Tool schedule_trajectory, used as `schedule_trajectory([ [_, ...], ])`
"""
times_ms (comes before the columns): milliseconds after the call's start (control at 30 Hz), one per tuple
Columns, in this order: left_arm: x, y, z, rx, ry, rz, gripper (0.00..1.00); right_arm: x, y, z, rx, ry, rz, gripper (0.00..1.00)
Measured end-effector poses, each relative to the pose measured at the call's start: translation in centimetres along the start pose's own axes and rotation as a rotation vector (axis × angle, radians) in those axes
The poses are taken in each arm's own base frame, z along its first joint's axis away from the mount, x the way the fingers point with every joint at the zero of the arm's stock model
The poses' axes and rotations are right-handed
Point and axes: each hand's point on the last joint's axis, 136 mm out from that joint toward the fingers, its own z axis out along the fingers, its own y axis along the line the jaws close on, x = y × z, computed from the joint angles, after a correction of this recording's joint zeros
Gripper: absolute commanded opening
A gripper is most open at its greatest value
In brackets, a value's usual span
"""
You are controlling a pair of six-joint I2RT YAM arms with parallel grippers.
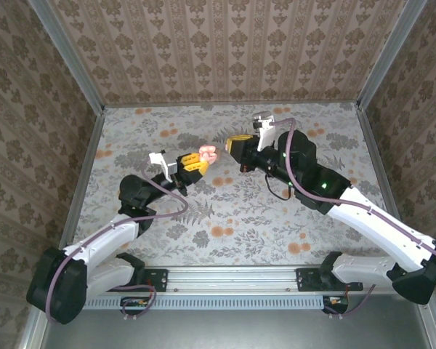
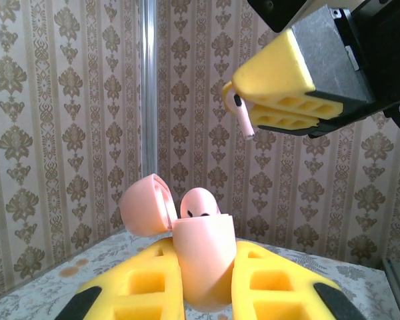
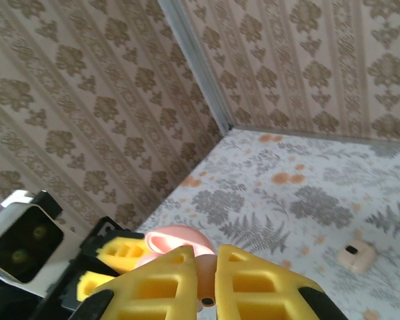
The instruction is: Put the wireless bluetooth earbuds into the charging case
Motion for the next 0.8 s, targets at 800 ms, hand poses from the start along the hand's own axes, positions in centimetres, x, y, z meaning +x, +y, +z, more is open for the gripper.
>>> schedule_trajectory([
  [800,-1.6,-0.6,-0.1,0.005,-0.047,-0.013,0.00,2.1,2.6,2.9,-0.134,0.039,0.025,0.10],
])
